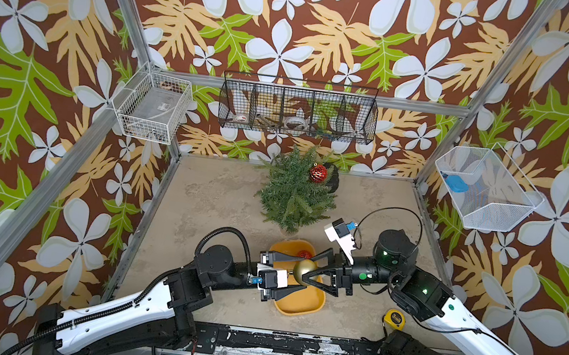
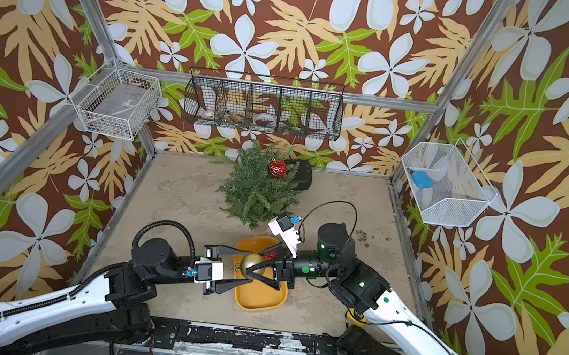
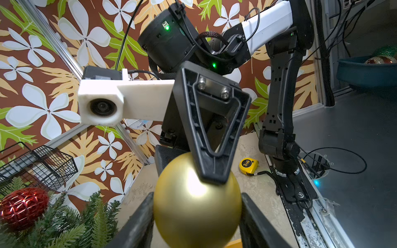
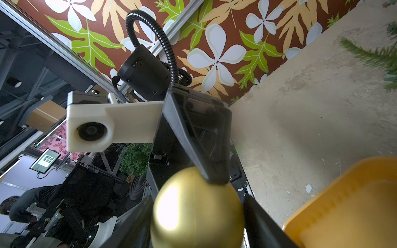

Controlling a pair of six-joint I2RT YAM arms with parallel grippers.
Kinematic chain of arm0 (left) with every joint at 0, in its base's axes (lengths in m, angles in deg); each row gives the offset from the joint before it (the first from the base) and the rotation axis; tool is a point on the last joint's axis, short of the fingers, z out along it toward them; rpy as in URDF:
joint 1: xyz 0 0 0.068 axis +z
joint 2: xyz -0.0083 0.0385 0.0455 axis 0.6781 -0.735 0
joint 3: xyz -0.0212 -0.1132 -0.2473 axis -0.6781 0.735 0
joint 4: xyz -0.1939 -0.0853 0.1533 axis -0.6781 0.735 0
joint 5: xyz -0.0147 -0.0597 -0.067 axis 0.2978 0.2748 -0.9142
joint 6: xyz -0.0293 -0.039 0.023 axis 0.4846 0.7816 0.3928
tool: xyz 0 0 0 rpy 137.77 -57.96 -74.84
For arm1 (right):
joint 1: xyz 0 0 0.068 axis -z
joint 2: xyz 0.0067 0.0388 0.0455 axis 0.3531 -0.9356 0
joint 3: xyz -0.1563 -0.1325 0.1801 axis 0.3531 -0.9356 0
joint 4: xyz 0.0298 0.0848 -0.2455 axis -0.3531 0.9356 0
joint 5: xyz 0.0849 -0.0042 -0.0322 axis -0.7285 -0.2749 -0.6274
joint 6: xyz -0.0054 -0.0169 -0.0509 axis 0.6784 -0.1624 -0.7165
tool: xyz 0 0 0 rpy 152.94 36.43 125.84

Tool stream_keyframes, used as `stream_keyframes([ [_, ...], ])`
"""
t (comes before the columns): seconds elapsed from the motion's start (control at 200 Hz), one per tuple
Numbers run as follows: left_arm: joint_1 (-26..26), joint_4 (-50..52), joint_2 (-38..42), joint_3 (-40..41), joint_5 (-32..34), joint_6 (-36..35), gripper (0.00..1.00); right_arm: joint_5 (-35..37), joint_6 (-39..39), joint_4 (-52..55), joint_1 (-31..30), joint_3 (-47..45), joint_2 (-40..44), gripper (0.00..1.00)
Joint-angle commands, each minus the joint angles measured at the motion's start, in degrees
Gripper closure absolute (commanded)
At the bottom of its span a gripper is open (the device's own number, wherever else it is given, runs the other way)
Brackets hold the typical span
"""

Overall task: Decorate the small christmas tree with ornaments
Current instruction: Adjust the ornament.

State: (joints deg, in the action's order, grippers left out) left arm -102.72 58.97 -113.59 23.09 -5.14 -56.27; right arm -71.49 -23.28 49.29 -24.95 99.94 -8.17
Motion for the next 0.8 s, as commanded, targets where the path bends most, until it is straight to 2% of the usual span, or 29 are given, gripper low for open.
stream_keyframes([
  [0.0,0.09,-1.63,0.04,-0.62,0.87,0.09,0.45,-0.49,0.09,-0.99,-0.08,-0.13,0.25,0.35],
  [0.165,0.09,-1.63,0.13,-0.62,1.71,-0.06,0.46,-0.34,-0.01,-0.90,-0.03,-0.04,0.08,0.31],
  [0.475,0.08,-1.55,0.08,-0.36,1.40,-0.04,0.45,0.60,-0.61,-0.64,-0.06,0.67,-0.19,0.39],
  [0.525,0.08,-1.47,0.13,-0.35,1.51,0.11,0.40,0.95,-0.92,-0.32,-0.02,0.83,-0.17,0.41],
  [0.666,0.09,-0.25,1.06,-0.75,2.90,1.76,0.19,4.75,-4.56,3.35,0.05,2.11,0.14,0.42],
  [0.796,0.07,0.31,4.03,0.64,7.27,5.47,0.14,8.66,-8.23,6.17,0.52,3.90,0.38,0.43],
])
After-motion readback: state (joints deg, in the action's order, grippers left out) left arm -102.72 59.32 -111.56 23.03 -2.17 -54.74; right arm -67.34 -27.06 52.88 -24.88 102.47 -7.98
